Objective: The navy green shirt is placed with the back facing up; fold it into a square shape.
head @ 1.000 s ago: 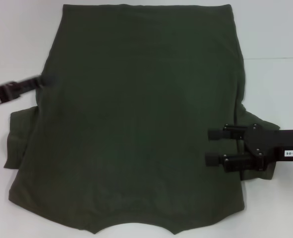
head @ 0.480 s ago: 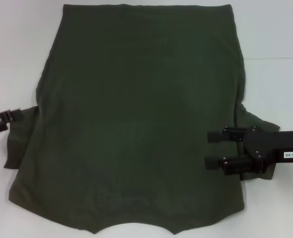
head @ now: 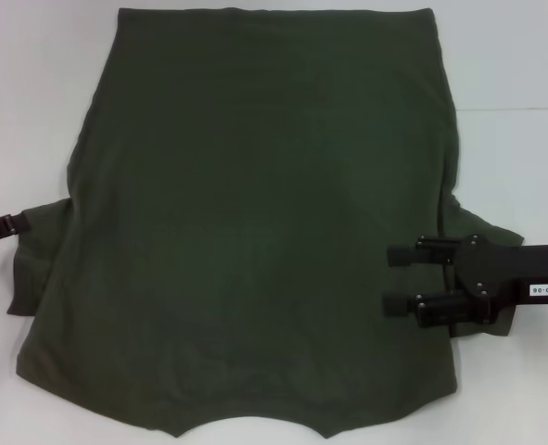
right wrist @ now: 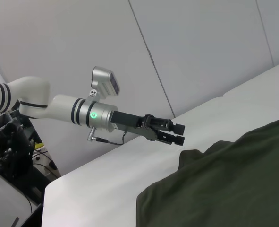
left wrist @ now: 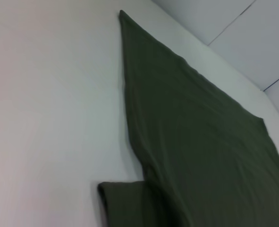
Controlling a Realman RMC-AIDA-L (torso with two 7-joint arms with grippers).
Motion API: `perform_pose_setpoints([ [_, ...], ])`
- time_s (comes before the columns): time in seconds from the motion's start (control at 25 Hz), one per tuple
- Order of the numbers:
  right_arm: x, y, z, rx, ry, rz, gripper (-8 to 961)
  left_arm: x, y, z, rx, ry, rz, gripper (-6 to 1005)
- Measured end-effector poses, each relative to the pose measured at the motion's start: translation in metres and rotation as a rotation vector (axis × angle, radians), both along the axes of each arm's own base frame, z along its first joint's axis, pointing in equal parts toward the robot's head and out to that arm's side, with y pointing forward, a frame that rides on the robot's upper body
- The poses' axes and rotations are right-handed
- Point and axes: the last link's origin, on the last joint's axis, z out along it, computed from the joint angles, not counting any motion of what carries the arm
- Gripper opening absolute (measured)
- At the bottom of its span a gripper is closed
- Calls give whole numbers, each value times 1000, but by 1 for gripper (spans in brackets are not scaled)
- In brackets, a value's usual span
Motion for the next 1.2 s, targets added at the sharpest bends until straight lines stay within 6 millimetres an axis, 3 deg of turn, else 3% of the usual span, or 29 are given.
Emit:
perform_pose_setpoints([
  [0.64,2,1,0,13,-9,-9,891,-4,3,-16,-36,31,44,802],
  [1.2,2,2,-1,14,-11,-3,885,4,5,-30,-91,22,25,742],
])
